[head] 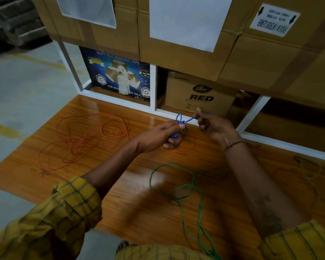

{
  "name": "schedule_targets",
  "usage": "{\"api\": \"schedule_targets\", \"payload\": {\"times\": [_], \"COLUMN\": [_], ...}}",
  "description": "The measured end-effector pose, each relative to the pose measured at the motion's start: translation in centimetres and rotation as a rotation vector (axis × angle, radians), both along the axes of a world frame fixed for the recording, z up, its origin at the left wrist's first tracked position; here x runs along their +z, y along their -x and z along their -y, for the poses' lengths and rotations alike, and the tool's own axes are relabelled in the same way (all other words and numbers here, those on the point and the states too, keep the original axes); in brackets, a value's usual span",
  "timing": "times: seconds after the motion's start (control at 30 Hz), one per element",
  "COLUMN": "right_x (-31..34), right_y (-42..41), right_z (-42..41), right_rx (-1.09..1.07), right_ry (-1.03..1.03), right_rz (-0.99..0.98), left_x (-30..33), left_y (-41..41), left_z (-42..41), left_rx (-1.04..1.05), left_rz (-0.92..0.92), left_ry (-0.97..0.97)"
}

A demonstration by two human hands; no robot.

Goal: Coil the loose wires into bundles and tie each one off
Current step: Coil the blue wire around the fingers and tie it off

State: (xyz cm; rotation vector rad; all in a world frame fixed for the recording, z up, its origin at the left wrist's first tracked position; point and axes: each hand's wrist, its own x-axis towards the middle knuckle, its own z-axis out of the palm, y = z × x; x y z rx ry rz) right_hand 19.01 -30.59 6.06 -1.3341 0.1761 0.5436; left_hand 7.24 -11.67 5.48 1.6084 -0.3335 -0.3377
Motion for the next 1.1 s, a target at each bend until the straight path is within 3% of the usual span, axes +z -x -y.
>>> {"api": "schedule_targets", "payload": {"times": [0.13,0.3,0.43,0.6,0.7,0.8,0.87,0.93,1.0,1.1], "right_x": [-0.9,-2.1,-3.2,-5.2,-6.1,-6.8,-7.3,-7.4,-6.7,-3.7], "right_y": [-0.6,-0.9,-0.2,1.2,2.2,3.5,4.3,5.2,6.5,8.5], "right_z": [0.5,1.0,0.8,1.7,2.3,2.0,1.9,1.6,0.7,0.0], "right_rx": [-0.192,-0.382,-0.395,-0.457,-0.335,-0.102,0.094,0.321,0.532,0.630], "right_ry": [-0.332,-0.645,-0.776,-0.827,-0.426,0.057,0.279,0.469,0.645,0.818], "right_rz": [-0.226,-0.255,-0.202,-0.246,-0.036,0.342,0.492,0.625,0.895,1.210], "left_x": [0.6,0.4,0.7,1.3,1.5,1.7,2.0,2.0,1.8,1.2], "left_y": [0.2,0.2,-0.3,-0.9,-1.5,-2.0,-2.5,-3.0,-3.1,-2.6], "left_z": [-0.2,-0.4,-0.5,-1.2,-2.1,-2.6,-2.5,-1.9,-1.0,-0.2], "left_rx": [-0.021,-0.009,0.009,0.032,0.083,0.191,0.290,0.375,0.433,0.470], "left_rz": [-0.038,-0.190,-0.331,-0.330,-0.305,-0.264,-0.217,-0.154,-0.092,0.065], "left_ry": [0.118,0.391,0.739,0.973,1.040,1.061,1.017,0.873,0.621,0.143]}}
